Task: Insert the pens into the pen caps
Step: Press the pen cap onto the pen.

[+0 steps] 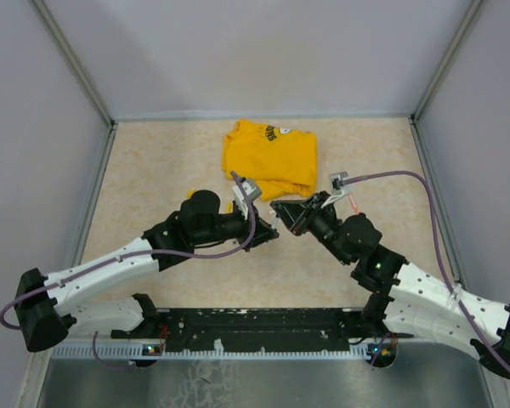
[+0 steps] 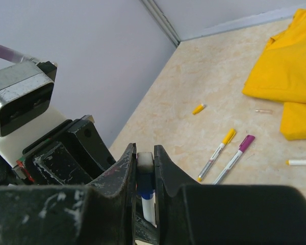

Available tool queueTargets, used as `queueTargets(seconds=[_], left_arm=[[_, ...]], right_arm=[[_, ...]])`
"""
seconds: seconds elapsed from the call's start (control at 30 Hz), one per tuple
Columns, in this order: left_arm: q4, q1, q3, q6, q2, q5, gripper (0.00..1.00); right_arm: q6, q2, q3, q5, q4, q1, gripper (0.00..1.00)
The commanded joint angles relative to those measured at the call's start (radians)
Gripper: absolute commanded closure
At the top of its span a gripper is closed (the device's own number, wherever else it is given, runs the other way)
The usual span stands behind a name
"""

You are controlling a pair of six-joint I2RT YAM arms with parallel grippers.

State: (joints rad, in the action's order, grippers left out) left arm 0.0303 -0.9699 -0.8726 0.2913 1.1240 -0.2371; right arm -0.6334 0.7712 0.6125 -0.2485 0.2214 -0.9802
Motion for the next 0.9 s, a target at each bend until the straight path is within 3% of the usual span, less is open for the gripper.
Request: queueTargets(seconds=[0.0, 0.47, 0.87], left_arm=[[0.420, 0.027, -0.139, -0.004, -0.013, 0.143, 1.00], [0.401, 0.027, -0.146, 0.009, 0.007, 0.121, 1.00], [0.362, 0.027, -0.141, -0.007, 0.035, 0.061, 1.00]], right_arm=[[-0.103, 0.021, -0.120, 0.228, -0.281, -0.109, 1.00], [-0.111, -0.030, -0.131, 0.207, -0.290, -0.127, 1.00], [0.040, -0.055, 0.116, 0.021, -0.448, -0.105, 1.00]])
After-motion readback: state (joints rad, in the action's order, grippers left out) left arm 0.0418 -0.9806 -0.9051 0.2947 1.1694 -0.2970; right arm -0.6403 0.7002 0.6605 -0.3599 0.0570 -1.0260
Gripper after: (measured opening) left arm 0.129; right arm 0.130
